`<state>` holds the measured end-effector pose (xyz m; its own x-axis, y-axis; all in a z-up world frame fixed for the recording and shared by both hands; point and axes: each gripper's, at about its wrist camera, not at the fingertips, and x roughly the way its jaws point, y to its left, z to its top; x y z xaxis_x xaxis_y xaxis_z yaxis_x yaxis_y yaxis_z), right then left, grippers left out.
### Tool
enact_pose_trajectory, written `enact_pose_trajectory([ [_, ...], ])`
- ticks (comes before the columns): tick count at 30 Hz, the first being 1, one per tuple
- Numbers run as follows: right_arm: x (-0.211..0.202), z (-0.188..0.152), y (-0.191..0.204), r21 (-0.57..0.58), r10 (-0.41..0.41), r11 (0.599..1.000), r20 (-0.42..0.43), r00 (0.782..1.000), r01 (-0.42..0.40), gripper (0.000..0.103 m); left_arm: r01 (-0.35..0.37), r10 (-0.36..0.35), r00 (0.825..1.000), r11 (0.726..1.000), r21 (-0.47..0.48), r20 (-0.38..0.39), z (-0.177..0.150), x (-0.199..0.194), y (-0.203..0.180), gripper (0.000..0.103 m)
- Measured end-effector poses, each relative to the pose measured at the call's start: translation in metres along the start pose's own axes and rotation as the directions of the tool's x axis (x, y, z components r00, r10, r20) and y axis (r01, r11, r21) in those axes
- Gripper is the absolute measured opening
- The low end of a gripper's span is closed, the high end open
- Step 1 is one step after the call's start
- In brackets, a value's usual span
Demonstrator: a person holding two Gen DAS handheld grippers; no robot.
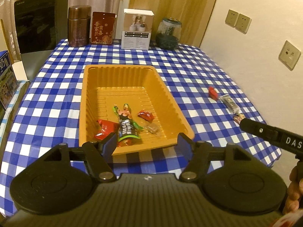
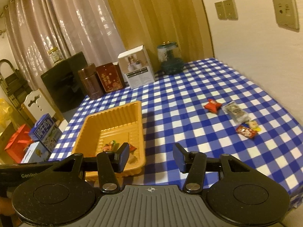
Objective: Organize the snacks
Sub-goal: 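Move both open tools back toward the remaining snacks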
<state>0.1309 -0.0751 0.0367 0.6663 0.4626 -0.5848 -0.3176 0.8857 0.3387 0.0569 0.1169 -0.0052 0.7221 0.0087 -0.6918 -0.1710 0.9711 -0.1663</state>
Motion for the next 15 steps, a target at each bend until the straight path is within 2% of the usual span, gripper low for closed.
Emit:
enact_pose_trajectory([
  [15, -0.04, -0.007, -0.044, 0.062, -0.093, 0.994, 0.034, 0.995, 0.091, 0.057, 0.072, -0.073, 0.997, 0.996, 0.046, 0.018, 0.0, -0.007, -0.048, 0.071],
])
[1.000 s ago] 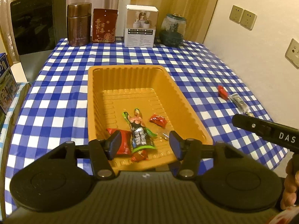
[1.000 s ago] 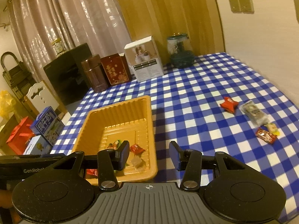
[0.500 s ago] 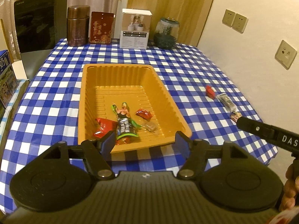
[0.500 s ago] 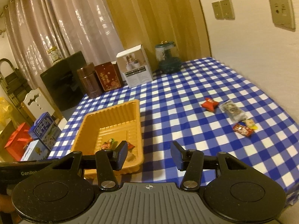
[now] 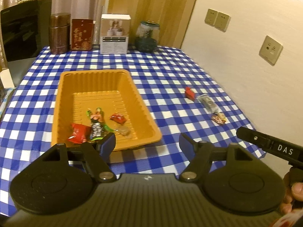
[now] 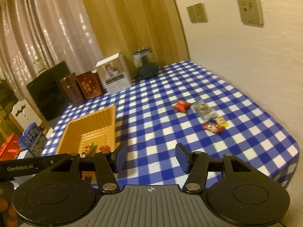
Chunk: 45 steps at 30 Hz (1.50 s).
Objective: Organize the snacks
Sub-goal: 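Move both open tools back toward the remaining snacks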
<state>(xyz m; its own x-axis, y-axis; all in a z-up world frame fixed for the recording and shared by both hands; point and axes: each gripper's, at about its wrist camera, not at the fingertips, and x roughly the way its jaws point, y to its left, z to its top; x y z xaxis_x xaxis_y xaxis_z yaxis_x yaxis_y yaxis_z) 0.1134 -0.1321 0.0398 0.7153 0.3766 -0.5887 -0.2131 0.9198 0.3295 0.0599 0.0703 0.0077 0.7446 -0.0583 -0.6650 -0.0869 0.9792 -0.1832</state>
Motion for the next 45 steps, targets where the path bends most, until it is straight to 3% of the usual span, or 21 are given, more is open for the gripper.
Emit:
enact_pose_trajectory([
  [19, -0.015, 0.018, -0.073, 0.03, -0.129, 0.991, 0.024, 0.991, 0.128, 0.057, 0.103, -0.101, 0.994, 0.993, 0.061, -0.038, 0.016, 0.035, -0.058, 0.075],
  [34, 0.042, 0.031, -0.147, -0.024, -0.166, 0.986, -0.037, 0.985, 0.165, 0.056, 0.192, -0.177, 0.977, 0.973, 0.13, -0.121, 0.027, 0.128, -0.124, 0.075],
  [41, 0.084, 0.032, -0.173, -0.09, -0.163, 0.984, -0.09, 0.982, 0.155, 0.044, 0.19, -0.165, 0.973, 0.97, 0.153, -0.164, 0.022, 0.175, -0.144, 0.075],
  [45, 0.112, 0.032, -0.181, -0.131, -0.153, 0.982, -0.113, 0.982, 0.138, 0.043, 0.18, -0.152, 0.972, 0.971, 0.156, -0.178, 0.021, 0.198, -0.146, 0.075],
])
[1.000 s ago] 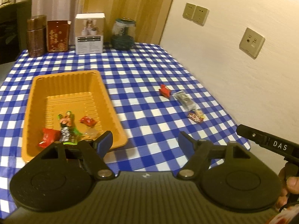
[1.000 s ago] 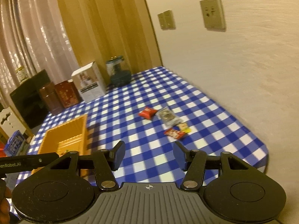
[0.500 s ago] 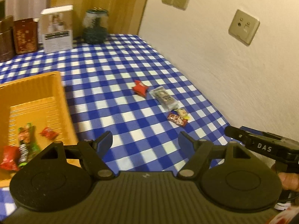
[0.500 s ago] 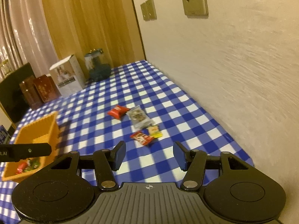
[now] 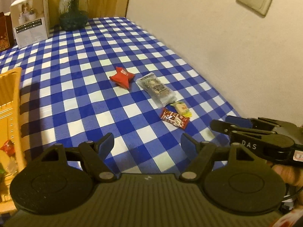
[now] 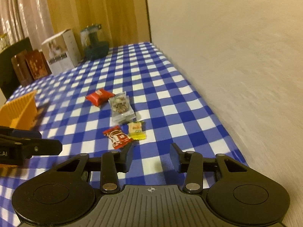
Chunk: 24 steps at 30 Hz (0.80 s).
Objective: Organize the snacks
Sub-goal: 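Move both open tools back toward the remaining snacks, then grasp a brown-wrapped candy with the left tool while the right tool grasps a yellow-wrapped candy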
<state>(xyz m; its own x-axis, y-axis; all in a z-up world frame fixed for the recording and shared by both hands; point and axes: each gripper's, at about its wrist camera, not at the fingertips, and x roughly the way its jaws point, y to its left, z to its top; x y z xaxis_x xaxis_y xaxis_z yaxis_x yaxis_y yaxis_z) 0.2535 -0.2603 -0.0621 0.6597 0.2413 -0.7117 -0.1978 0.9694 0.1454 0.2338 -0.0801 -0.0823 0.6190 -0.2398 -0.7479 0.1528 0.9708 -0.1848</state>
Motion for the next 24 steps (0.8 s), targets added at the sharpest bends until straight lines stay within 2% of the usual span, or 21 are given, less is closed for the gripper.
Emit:
enact_pose_trajectory([
  [10, 0.051, 0.012, 0.007, -0.132, -0.007, 0.991, -0.017, 1.0, 0.004, 0.043, -0.009, 0.009, 1.0, 1.0, -0.03, 0.002, 0.007, 0.025, 0.016, 0.075],
  [15, 0.055, 0.006, 0.024, -0.201, 0.052, 0.978, -0.025, 0.998, -0.056, 0.043, 0.003, -0.002, 1.0, 0.999, -0.05, 0.008, 0.009, 0.03, 0.021, 0.075],
  [24, 0.07, 0.015, 0.023, -0.178, 0.037, 0.983, -0.021, 0.999, -0.04, 0.043, 0.02, -0.02, 1.0, 0.998, -0.064, 0.009, 0.01, 0.038, 0.02, 0.075],
])
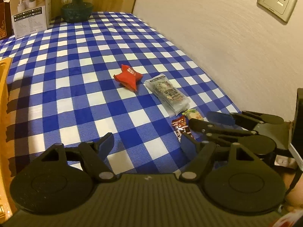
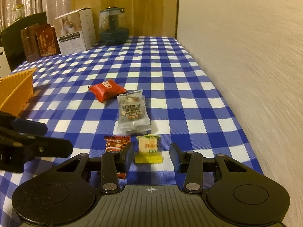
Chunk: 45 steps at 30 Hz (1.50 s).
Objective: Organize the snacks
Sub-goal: 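Grasp a brown-wrapped candy with the left tool while the right tool grasps a yellow-wrapped candy, then carry both held candies over the orange tray with both tools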
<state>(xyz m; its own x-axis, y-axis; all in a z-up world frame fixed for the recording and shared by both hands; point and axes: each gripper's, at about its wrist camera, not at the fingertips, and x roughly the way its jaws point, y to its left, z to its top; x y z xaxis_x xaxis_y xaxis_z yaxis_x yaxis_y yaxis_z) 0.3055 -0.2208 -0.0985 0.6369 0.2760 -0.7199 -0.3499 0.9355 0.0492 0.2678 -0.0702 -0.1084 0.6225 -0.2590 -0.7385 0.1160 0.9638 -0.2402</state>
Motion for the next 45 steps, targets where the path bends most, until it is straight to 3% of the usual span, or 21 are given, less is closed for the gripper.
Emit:
enact_pose_trajectory([
  [1, 0.001, 0.001, -0.001, 0.004, 0.0, 1.0, -0.002, 1.0, 0.0, 0.028, 0.005, -0.005, 1.0, 1.0, -0.002, 0.0, 0.0, 0.001, -0.001, 0.075],
  [9, -0.015, -0.011, -0.008, 0.046, 0.019, 0.999, -0.003, 1.0, -0.018, 0.027, 0.035, -0.035, 0.999, 0.999, 0.022, -0.003, -0.001, 0.015, -0.013, 0.071],
  [13, -0.028, -0.02, -0.024, 0.117, -0.031, 0.993, 0.006, 0.999, 0.03, 0.027, 0.049, -0.049, 0.999, 0.997, 0.065, -0.005, -0.001, 0.028, -0.027, 0.059],
  [20, -0.037, -0.029, -0.031, 0.16, -0.044, 0.986, 0.004, 0.999, 0.043, 0.027, 0.056, -0.056, 0.998, 0.992, 0.111, -0.002, -0.001, 0.048, -0.05, 0.044],
  [26, -0.038, -0.031, -0.029, 0.166, -0.048, 0.985, 0.007, 0.999, 0.046, 0.027, 0.015, -0.016, 1.0, 0.98, 0.197, 0.006, -0.002, 0.051, -0.055, 0.02],
  [37, -0.048, -0.026, -0.015, 0.173, -0.022, 0.985, 0.015, 1.0, 0.019, 0.027, 0.009, -0.007, 1.0, 0.988, 0.153, -0.014, -0.017, 0.015, -0.026, 0.017],
  [45, -0.072, -0.008, 0.008, 0.167, 0.001, 0.986, 0.049, 0.999, -0.009, 0.027, -0.006, 0.003, 1.0, 0.994, 0.107, 0.027, -0.019, -0.035, -0.011, 0.017],
])
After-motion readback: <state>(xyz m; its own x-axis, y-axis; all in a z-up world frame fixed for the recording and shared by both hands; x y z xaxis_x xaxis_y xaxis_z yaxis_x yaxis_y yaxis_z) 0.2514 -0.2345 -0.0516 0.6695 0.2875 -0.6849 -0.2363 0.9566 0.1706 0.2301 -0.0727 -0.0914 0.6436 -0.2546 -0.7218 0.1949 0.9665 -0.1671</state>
